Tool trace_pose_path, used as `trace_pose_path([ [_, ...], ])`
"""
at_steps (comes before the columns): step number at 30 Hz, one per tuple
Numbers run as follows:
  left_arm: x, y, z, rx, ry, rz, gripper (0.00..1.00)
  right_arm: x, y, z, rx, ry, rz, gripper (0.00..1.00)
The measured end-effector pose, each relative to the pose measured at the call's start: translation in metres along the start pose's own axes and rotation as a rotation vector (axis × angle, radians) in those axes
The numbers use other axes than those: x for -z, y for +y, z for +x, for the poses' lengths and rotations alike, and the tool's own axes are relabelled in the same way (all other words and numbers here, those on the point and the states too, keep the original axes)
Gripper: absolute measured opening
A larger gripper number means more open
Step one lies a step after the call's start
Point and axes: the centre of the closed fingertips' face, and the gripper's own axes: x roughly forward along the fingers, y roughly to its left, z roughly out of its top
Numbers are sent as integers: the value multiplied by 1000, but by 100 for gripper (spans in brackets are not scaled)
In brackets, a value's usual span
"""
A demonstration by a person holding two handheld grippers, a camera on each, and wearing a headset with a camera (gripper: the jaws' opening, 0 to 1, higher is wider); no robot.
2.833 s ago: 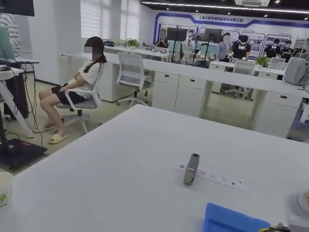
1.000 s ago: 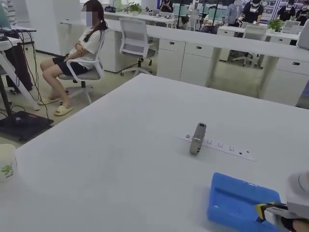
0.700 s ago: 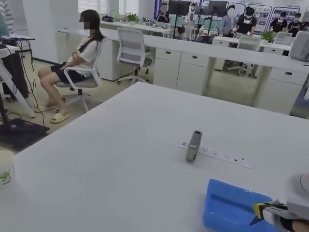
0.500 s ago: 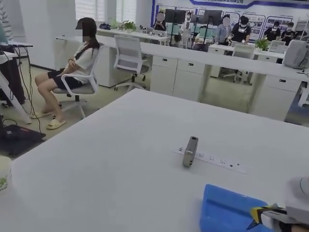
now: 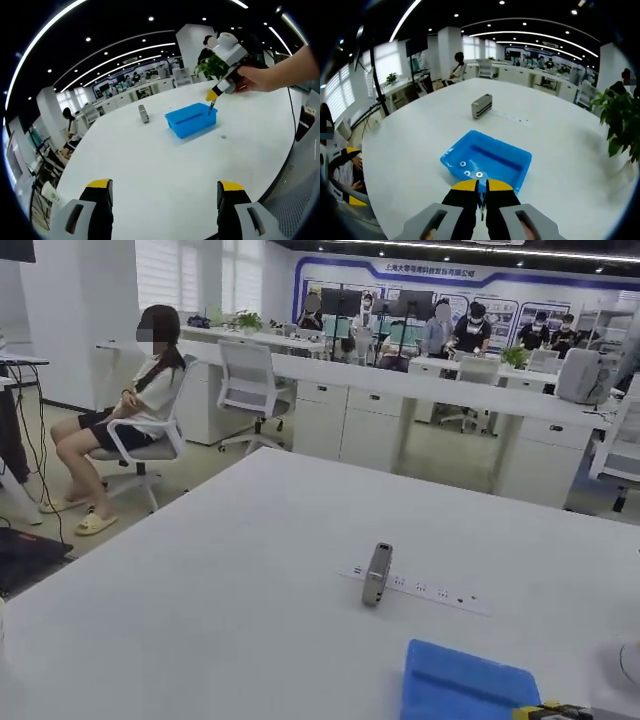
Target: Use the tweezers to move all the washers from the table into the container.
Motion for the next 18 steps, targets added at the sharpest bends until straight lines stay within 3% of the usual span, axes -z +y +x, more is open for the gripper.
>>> trace_pose_path([
  [10, -1, 0, 0, 0, -4, 4, 87, 28, 14, -4, -36, 62, -5, 1],
  [18, -1, 1, 0, -8, -3, 2, 87, 47, 16, -3, -49, 123, 1, 2],
])
